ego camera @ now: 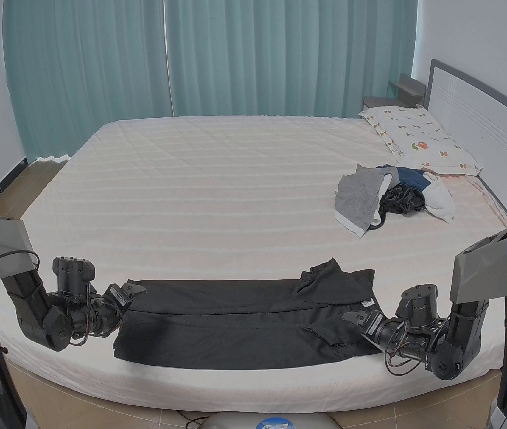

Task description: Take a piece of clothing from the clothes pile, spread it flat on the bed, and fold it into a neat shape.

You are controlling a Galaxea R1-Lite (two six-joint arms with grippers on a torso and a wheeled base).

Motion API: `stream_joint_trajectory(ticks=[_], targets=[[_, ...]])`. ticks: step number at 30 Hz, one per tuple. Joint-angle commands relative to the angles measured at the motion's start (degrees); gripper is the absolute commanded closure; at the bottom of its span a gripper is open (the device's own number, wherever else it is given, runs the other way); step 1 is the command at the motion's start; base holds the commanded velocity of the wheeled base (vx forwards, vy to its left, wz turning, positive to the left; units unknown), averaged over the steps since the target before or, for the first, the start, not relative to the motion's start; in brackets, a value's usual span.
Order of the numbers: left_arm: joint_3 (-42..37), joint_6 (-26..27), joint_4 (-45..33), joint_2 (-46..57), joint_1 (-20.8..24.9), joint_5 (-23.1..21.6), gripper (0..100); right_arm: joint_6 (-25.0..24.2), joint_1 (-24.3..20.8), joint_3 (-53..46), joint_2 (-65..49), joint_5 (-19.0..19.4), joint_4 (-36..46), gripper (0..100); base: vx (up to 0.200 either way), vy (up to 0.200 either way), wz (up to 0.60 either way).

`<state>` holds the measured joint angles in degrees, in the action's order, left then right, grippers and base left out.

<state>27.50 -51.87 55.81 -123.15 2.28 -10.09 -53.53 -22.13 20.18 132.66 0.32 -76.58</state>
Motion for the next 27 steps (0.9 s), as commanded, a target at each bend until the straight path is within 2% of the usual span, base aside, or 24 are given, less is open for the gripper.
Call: stream_joint_trajectory(ticks=[1,13,27], targets=[[-2.4,0.1,4.8,-3.3,1.0,0.4,0,-0.2,-0.7,-0.6,3.3,-0.8,-0.9,0,0.000,0.000,0.00],[-2.5,0.2,5.5,-3.7,1.1,0.4,0,-0.6,-2.0,0.0,5.0,-0.7,-3.8,0,0.000,0.000,0.00],[-2.3,0.2,5.6,-4.0,1.2,0.8,0,-0.3,-2.7,1.0,5.8,-0.8,-3.0,0,0.000,0.000,0.00]])
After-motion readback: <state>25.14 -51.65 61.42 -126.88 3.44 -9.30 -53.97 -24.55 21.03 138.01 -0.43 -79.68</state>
